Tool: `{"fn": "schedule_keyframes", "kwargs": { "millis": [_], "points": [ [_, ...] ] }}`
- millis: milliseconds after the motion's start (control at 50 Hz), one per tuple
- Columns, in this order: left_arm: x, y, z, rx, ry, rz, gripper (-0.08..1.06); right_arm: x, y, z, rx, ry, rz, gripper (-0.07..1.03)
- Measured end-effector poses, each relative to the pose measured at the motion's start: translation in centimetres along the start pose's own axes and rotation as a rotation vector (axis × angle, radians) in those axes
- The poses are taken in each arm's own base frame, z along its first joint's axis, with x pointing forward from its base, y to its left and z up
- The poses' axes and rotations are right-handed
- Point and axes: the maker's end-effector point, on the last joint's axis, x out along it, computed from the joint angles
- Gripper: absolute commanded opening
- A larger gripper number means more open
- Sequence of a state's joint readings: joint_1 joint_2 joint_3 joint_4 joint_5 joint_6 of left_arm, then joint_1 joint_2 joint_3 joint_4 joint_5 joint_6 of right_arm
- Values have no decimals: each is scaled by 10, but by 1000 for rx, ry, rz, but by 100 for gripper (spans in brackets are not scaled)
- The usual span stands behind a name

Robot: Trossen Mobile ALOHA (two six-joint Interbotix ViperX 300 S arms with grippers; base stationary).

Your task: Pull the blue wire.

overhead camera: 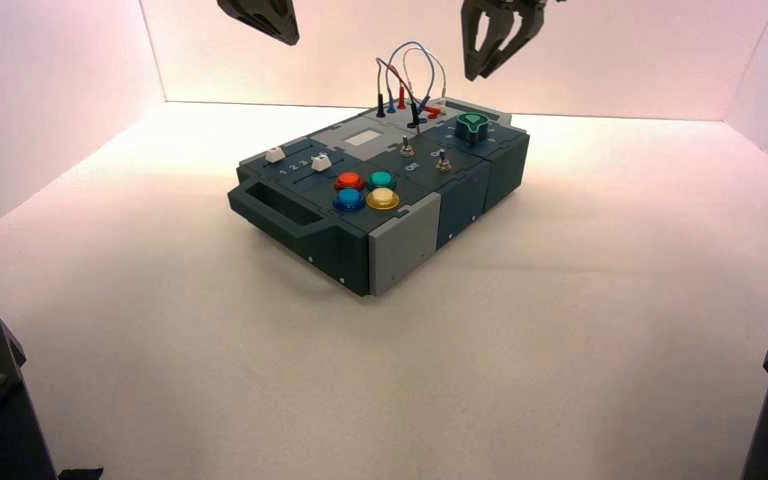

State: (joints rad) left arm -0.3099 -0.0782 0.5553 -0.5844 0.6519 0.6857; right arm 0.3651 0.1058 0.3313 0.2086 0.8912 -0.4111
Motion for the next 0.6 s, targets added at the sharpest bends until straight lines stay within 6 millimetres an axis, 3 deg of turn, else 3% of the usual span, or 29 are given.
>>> {"fn": "schedule_keyframes", "kwargs": {
  "millis": [400, 600],
  "points": [
    [0, 1, -1, -1, 3, 1, -3, -27, 0, 5, -8, -70, -26, 33],
    [0, 2, -2, -4, 3, 3, -3, -29, 2, 1, -7, -79, -30, 33]
  ]
}}
